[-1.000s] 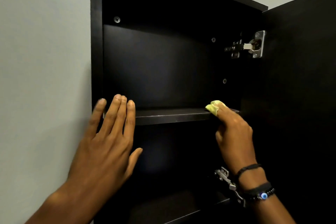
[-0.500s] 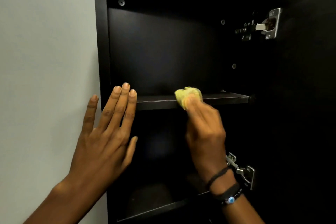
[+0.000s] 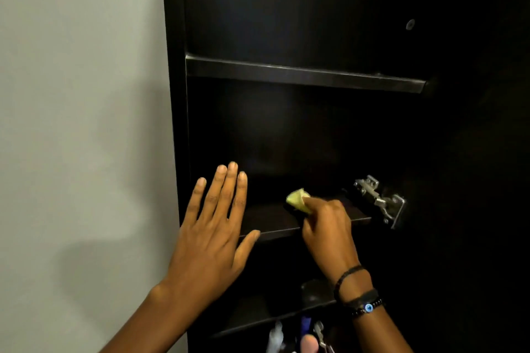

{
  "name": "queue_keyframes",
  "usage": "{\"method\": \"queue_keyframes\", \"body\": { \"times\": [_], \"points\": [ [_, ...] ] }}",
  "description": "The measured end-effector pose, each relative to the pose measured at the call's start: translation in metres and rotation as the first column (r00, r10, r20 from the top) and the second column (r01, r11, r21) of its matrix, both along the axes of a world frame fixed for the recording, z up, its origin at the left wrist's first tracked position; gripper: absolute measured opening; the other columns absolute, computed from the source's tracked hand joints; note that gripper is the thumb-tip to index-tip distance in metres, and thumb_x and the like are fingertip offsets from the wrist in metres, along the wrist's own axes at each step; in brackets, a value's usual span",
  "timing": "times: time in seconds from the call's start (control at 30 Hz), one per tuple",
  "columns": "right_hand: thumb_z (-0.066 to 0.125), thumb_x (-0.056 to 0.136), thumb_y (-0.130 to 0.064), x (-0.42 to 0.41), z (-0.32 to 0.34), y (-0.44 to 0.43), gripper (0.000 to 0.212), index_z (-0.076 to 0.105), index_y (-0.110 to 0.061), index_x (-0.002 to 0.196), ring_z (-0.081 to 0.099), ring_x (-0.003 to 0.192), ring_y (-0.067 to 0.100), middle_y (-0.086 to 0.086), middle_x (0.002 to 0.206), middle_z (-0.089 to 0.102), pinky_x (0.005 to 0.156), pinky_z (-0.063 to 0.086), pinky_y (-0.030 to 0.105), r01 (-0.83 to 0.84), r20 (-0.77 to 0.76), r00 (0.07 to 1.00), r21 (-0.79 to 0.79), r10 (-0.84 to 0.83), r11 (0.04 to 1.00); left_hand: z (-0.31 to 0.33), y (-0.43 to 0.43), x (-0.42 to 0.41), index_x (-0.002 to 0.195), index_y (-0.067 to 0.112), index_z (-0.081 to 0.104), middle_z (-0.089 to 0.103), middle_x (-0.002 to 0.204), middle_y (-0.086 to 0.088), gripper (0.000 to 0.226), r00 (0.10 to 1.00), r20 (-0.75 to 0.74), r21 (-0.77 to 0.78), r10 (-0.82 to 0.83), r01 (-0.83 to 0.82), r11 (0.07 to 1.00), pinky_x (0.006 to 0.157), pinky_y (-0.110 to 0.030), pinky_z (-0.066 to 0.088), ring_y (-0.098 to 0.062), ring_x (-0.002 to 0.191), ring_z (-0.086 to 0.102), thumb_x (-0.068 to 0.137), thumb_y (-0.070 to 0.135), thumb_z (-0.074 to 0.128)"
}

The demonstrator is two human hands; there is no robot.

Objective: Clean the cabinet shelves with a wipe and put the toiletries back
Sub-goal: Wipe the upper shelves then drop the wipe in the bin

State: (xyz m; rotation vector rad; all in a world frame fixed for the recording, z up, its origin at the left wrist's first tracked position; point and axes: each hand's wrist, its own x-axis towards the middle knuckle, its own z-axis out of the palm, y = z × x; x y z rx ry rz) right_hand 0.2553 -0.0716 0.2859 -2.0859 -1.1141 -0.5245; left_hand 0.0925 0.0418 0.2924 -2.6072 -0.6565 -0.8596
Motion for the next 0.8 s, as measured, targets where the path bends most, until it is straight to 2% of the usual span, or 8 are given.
{"method": "queue_keyframes", "body": {
  "times": [0.1,0.2,0.3,0.47,0.57,0.63,0.7,0.8],
  "points": [
    [0.056,0.082,0.004,-0.010,-0.013,0.004,0.044,0.066,-0.023,0.116,0.052,0.096,0.013,-0.005,0.105,0.069,0.086,0.038,0.008,0.007,-0.026,1.000,-0.068,-0.009,0.998,-0.030,0.000,-0.003,0.148,0.004,0.019,0.015,0.157,-0.015,0.079,0.996,-0.085,-0.078,-0.002,-0.005,0.997,0.115,-0.045,0.015,-0.026,0.146,0.009,0.091,0.058,0.029],
    [0.055,0.078,0.004,-0.032,-0.014,0.013,0.045,0.068,-0.024,0.111,0.051,0.095,0.011,-0.009,0.103,0.069,0.079,0.033,0.005,-0.093,0.014,0.995,-0.075,0.094,0.993,-0.050,0.001,-0.011,0.148,0.004,0.022,0.022,0.155,-0.015,0.080,0.985,-0.165,-0.146,-0.044,0.020,0.989,0.112,-0.042,0.015,-0.026,0.145,0.016,0.090,0.059,0.030],
    [0.055,0.078,0.004,-0.063,-0.024,0.017,0.034,0.068,-0.018,0.100,0.047,0.088,0.010,-0.008,0.093,0.067,0.071,0.041,0.012,-0.217,0.051,0.973,-0.110,0.224,0.970,-0.062,-0.001,-0.026,0.150,0.006,0.013,0.012,0.158,-0.012,0.080,0.973,-0.196,-0.196,-0.125,0.086,0.977,0.114,-0.040,0.011,-0.023,0.146,0.008,0.091,0.057,0.032],
    [0.064,0.074,0.006,-0.086,-0.052,0.009,0.037,0.067,-0.011,0.107,0.056,0.092,0.014,-0.001,0.114,0.067,0.084,0.043,0.013,-0.336,0.063,0.940,-0.001,0.335,0.942,-0.075,-0.018,-0.056,0.151,0.014,0.000,-0.005,0.160,-0.001,0.072,0.985,-0.061,-0.344,-0.164,0.134,0.929,0.117,-0.035,0.005,-0.013,0.146,-0.006,0.096,0.048,0.030],
    [0.060,0.075,0.007,-0.091,-0.075,-0.001,0.043,0.069,-0.016,0.110,0.058,0.096,0.008,-0.009,0.111,0.069,0.087,0.042,0.008,-0.432,-0.136,0.888,0.084,0.440,0.898,-0.095,-0.035,-0.074,0.152,0.018,0.006,0.003,0.160,0.005,0.068,0.984,0.069,-0.477,-0.166,0.179,0.861,0.118,-0.029,0.006,-0.009,0.146,0.001,0.096,0.044,0.036],
    [0.054,0.079,0.007,-0.097,-0.096,-0.005,0.045,0.071,-0.021,0.110,0.062,0.099,0.002,-0.013,0.108,0.070,0.089,0.046,0.012,-0.502,-0.441,0.740,0.140,0.508,0.853,-0.117,-0.050,-0.086,0.151,0.024,0.011,0.011,0.158,0.012,0.067,0.978,0.183,-0.593,-0.099,0.190,0.783,0.116,-0.019,0.009,-0.002,0.144,0.008,0.095,0.044,0.042],
    [0.049,0.080,0.012,-0.104,-0.117,-0.008,0.044,0.072,-0.015,0.107,0.068,0.098,0.006,-0.005,0.104,0.073,0.087,0.053,0.023,-0.491,-0.716,0.471,0.274,0.516,0.827,-0.142,-0.065,-0.095,0.148,0.030,0.020,0.024,0.151,0.021,0.064,0.950,0.309,-0.762,0.037,0.224,0.607,0.110,-0.009,0.018,0.008,0.138,0.020,0.094,0.045,0.049],
    [0.047,0.081,0.016,-0.118,-0.148,-0.013,0.042,0.070,-0.008,0.107,0.070,0.096,0.019,0.008,0.102,0.074,0.086,0.055,0.033,-0.412,-0.908,0.134,0.313,0.397,0.856,-0.178,-0.079,-0.107,0.141,0.023,0.038,0.050,0.138,0.010,0.070,0.843,0.378,-0.925,0.382,0.365,0.110,0.105,-0.025,0.040,-0.004,0.126,0.048,0.080,0.042,0.068]
  ]
}}
